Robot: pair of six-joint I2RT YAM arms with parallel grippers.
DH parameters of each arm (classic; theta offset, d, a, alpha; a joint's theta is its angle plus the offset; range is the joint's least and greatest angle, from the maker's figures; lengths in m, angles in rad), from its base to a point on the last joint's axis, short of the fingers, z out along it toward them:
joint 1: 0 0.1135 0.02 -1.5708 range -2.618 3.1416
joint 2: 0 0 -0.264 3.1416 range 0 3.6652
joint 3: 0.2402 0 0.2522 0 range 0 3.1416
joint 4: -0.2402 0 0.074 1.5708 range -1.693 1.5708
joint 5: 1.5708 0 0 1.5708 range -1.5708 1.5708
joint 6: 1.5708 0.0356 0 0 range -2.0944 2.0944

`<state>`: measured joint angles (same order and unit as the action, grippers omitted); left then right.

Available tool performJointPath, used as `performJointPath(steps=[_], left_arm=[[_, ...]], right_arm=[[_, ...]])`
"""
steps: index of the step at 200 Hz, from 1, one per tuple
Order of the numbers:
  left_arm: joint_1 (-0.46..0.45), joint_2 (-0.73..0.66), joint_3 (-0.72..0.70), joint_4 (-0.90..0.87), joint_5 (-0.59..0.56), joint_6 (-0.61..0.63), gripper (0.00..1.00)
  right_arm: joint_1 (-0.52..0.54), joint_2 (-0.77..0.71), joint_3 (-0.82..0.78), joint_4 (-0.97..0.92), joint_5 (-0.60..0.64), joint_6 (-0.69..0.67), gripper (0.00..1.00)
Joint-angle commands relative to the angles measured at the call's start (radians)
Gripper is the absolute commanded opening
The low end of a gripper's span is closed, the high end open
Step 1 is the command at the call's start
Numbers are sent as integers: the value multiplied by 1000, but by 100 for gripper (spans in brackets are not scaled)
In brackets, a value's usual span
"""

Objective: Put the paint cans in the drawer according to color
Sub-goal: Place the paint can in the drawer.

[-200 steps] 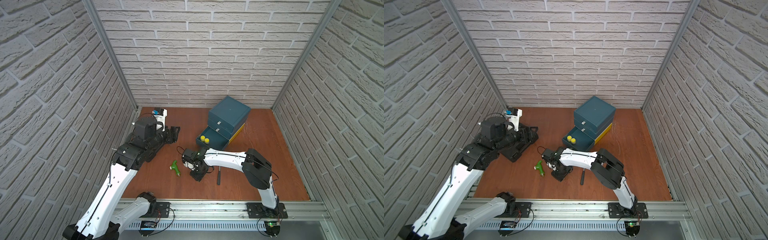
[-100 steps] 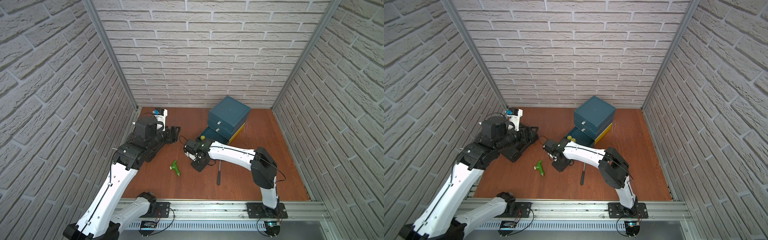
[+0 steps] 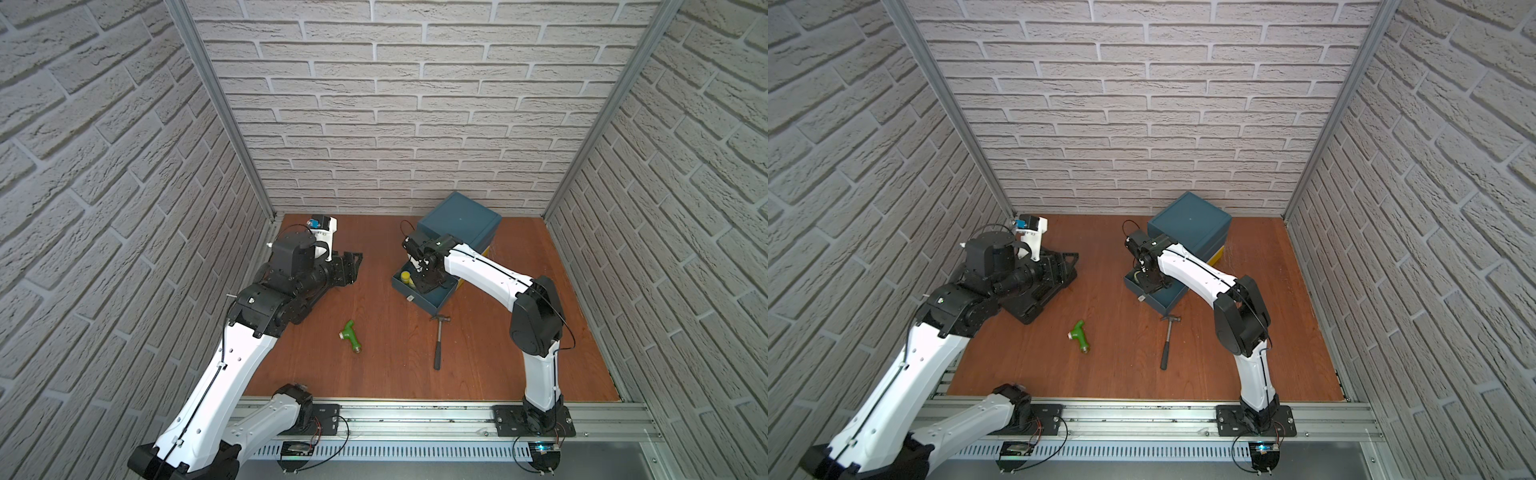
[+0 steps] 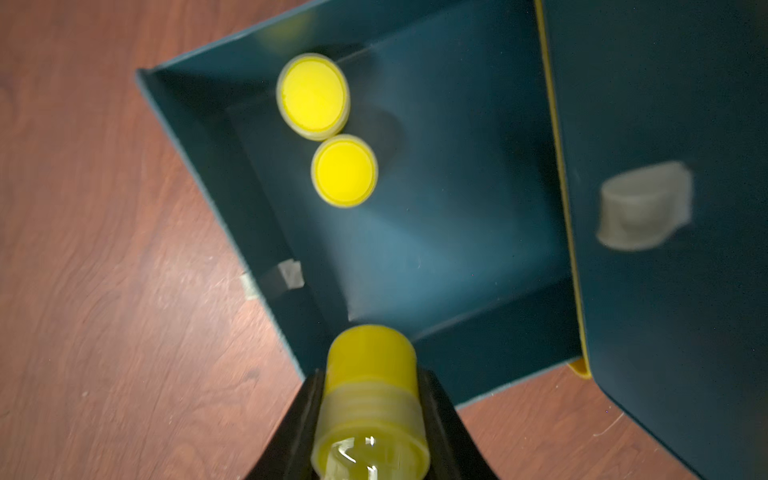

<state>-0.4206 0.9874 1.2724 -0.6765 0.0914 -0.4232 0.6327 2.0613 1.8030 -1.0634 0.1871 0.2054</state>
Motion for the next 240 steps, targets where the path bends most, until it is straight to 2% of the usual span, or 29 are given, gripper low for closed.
performJointPath(steps=[1, 66, 109, 136, 199, 240], left_arm=[[-5, 4, 9, 40, 11, -5, 73], [-19, 12, -15, 43, 33, -29, 73], [-44, 25, -34, 62, 36, -46, 73], [-61, 37, -35, 72, 29, -52, 73], [-83, 59, -41, 67, 16, -72, 72], [-86, 62, -88, 107, 44, -116, 70]], right_arm=[[-3, 59, 37, -7, 6, -1, 19], [-34, 145, 78, 55, -74, -18, 19], [-39, 177, 94, 86, -94, -39, 24], [-46, 200, 112, 92, -107, -47, 31], [-48, 214, 144, 83, -114, -55, 58], [-48, 165, 164, 69, -106, -62, 65]])
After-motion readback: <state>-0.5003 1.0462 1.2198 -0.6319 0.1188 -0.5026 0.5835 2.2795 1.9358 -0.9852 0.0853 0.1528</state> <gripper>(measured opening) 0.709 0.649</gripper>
